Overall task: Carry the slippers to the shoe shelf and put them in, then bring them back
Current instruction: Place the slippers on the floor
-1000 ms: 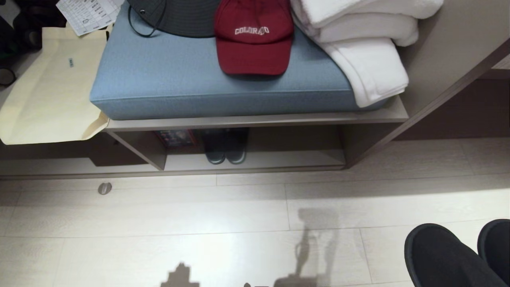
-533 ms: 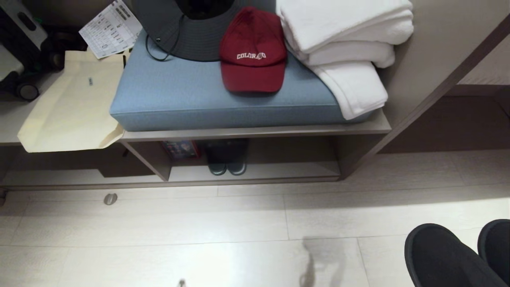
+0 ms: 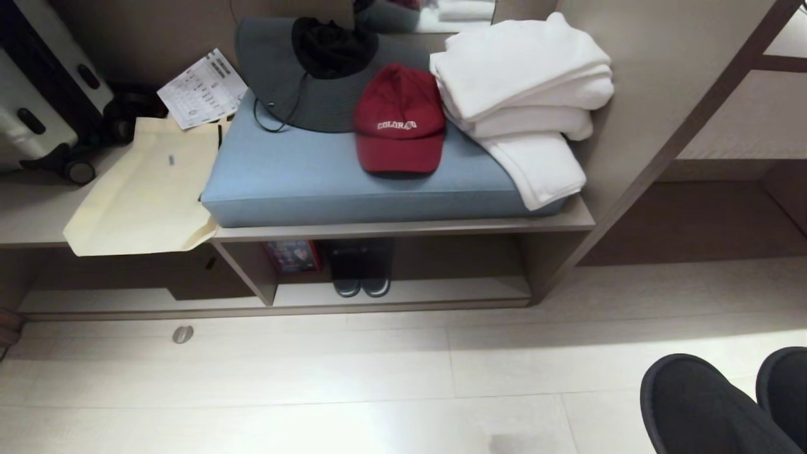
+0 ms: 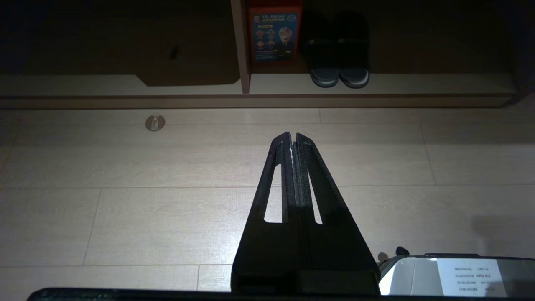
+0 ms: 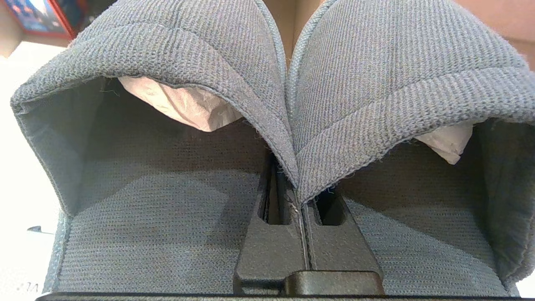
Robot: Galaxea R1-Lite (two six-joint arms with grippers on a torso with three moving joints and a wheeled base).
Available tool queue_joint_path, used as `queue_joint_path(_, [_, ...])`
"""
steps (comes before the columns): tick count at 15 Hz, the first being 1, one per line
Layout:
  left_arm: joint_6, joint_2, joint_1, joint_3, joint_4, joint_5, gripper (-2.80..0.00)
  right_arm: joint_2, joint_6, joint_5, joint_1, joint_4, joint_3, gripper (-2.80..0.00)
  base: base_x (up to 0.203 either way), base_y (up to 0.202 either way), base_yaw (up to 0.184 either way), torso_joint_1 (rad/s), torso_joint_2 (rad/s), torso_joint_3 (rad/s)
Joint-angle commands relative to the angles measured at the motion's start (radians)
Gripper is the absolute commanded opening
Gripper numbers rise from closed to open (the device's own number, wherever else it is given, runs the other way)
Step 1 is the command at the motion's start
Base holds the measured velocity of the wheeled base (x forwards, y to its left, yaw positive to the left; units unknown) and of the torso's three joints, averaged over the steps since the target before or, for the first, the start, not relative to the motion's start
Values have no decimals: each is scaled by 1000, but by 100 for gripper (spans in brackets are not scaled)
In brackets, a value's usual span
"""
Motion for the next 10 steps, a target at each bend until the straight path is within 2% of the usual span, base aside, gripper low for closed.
queue_joint_path(1, [0, 0, 0, 0, 0, 0, -280, 2, -1, 1, 0, 0, 0, -280, 0, 0, 0, 7, -6, 197])
queue_joint_path(10, [0, -2, 1, 0, 0, 0, -280, 2, -1, 1, 0, -2, 0, -280, 0, 0, 0, 3, 4, 201])
